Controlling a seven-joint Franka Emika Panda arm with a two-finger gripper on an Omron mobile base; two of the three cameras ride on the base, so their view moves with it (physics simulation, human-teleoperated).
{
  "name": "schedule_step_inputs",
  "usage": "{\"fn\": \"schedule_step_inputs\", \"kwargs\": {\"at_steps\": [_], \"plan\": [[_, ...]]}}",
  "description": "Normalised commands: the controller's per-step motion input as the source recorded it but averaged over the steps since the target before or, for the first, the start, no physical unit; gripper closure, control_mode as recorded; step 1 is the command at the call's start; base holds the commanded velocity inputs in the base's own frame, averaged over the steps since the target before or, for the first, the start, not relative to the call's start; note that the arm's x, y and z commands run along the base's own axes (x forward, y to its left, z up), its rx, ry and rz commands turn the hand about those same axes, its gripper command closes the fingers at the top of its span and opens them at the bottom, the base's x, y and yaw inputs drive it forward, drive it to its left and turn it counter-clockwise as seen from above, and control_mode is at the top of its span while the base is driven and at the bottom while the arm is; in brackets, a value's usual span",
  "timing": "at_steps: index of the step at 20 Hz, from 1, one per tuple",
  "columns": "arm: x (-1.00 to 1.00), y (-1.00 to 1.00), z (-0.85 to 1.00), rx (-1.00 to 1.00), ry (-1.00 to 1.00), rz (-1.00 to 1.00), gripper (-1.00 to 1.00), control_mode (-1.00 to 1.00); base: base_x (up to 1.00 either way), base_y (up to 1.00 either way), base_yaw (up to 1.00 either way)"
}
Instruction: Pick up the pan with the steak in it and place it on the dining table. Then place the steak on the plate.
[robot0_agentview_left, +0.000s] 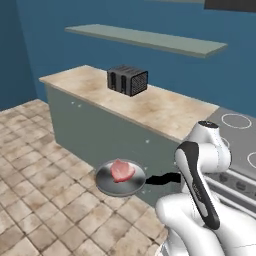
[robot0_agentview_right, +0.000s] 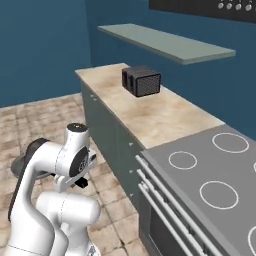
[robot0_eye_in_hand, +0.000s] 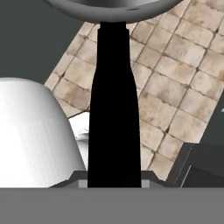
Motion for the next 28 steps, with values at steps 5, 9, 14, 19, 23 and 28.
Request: {"fn": "schedule_step_inputs", "kwargs": {"at_steps": [5, 9, 14, 19, 23, 28], "plan": [[0.0, 0.0, 0.0, 0.0, 0.0, 0.0, 1.0, 1.0, -0.2, -0.05, 0.47], [0.0, 0.0, 0.0, 0.0, 0.0, 0.0, 1.0, 1.0, -0.21, -0.05, 0.46], [0.0, 0.0, 0.0, 0.0, 0.0, 0.0, 1.0, 1.0, -0.22, -0.05, 0.46], [0.0, 0.0, 0.0, 0.0, 0.0, 0.0, 1.0, 1.0, -0.23, -0.04, 0.45], [0.0, 0.0, 0.0, 0.0, 0.0, 0.0, 1.0, 1.0, -0.29, -0.17, 0.34], [0.0, 0.0, 0.0, 0.0, 0.0, 0.0, 1.0, 1.0, 0.07, 0.01, 0.0]]}}
